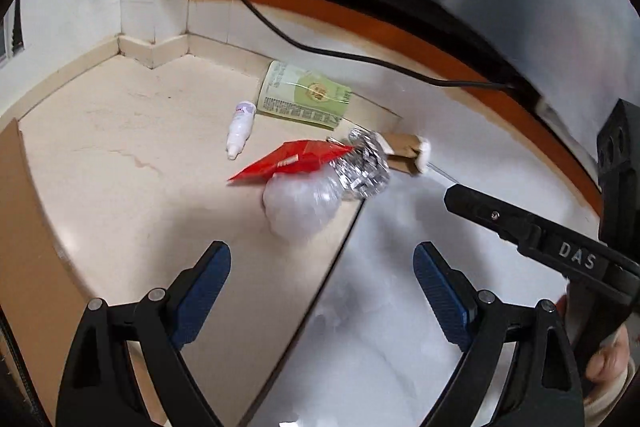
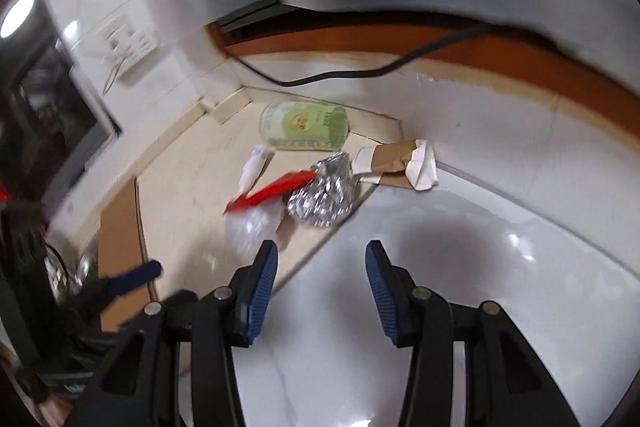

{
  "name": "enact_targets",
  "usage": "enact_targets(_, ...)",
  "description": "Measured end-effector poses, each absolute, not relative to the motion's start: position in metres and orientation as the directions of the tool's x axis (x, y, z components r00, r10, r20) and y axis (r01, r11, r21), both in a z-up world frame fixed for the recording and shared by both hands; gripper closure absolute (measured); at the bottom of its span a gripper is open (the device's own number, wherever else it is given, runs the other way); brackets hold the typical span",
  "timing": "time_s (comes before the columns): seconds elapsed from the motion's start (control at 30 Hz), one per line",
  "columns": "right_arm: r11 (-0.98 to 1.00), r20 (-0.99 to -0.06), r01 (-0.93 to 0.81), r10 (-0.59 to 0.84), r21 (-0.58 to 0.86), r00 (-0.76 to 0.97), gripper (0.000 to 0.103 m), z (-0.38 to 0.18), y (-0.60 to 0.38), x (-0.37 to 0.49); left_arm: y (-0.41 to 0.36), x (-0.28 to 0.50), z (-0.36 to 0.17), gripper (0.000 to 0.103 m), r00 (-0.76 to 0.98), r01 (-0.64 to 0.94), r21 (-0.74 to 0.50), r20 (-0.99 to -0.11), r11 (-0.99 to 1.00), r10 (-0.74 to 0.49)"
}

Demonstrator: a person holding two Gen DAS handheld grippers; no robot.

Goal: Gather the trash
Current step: 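Approach the clear plastic bag ball with the left tool while the right tool approaches the foil ball, then grasp the plastic bag ball with the left tool while the right tool grasps the foil ball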

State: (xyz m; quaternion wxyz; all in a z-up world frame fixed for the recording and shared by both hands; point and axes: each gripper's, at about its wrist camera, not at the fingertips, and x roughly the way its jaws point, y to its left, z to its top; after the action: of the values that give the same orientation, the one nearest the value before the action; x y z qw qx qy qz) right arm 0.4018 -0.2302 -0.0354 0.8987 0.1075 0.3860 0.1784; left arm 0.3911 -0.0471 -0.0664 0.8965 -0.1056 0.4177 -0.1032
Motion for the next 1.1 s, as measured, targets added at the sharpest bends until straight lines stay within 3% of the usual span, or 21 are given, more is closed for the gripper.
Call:
enact_targets(0.37,0.890,-0.644,-0.192,0.435,0.413,0.629,0.057,-0.063,-0.225,0.450,-0.042,0.446,-0.111,0.023,0.587,-0.006,-0.347,-0.760,0.938,-0.278)
enact_targets(0.47,0.889,-0.648,-0.169,0.429,0.425,0.629,0.057,-0.069,-0.222,0.463,-0.039,0.454,-0.120,0.035,0.576,-0.018,-0.376,-0.761,0.927,-0.298)
enact_targets(0.5,0.889,-0.651,-0.162,0.428,0.429,0.627,0.057,-0.071,-0.221,0.466,-0.038,0.457,-0.123,0.045,0.567,-0.023,-0.391,-0.763,0.920,-0.310)
enact_targets(0.63,0.892,-0.661,-0.146,0.418,0.427,0.623,0.057,-0.080,-0.217,0.478,-0.035,0.458,-0.126,0.055,0.580,-0.015,-0.401,-0.750,0.916,-0.319)
enact_targets(0.83,0.881,-0.667,-0.136,0.436,0.453,0.605,0.057,-0.095,-0.212,0.491,-0.028,0.447,-0.122,0.060,0.598,0.002,-0.410,-0.731,0.912,-0.329)
enact_targets(0.9,0.865,-0.646,-0.141,0.458,0.481,0.611,0.067,-0.096,-0.212,0.490,-0.024,0.444,-0.119,0.061,0.602,0.004,-0.409,-0.728,0.912,-0.329)
enact_targets(1.1,0.895,-0.655,-0.124,0.403,0.429,0.640,0.067,-0.089,-0.214,0.465,-0.025,0.429,-0.115,0.061,0.584,0.020,-0.427,-0.729,0.904,-0.357)
